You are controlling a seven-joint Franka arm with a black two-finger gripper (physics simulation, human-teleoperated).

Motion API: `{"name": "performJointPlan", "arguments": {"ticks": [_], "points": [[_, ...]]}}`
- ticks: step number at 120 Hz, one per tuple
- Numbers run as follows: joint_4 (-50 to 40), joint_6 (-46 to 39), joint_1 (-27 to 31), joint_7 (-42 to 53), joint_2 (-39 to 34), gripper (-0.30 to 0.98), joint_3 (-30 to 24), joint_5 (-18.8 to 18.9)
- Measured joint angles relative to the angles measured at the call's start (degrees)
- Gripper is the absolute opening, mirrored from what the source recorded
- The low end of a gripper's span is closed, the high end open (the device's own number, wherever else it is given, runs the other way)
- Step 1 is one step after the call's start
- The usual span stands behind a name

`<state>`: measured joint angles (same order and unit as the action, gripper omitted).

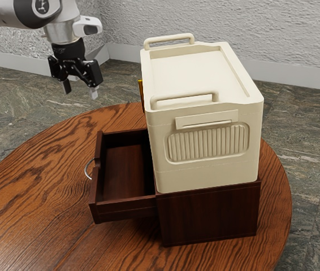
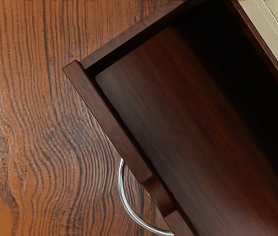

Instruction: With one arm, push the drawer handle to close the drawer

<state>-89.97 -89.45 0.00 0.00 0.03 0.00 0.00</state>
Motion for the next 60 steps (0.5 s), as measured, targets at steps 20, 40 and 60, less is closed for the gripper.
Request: {"name": "performJointPlan", "arguments": {"ticks": [20, 40, 60], "points": [[22.63, 6.17, -1.95, 2.59, 12.50, 0.69, 6.04, -2.34], [26.34, 9.35, -1.94, 4.80, 11.34, 0.69, 6.35, -2.93], [32.03, 8.98, -7.08, 14.50, 7.68, 0.68, 6.01, 2.74]]}}
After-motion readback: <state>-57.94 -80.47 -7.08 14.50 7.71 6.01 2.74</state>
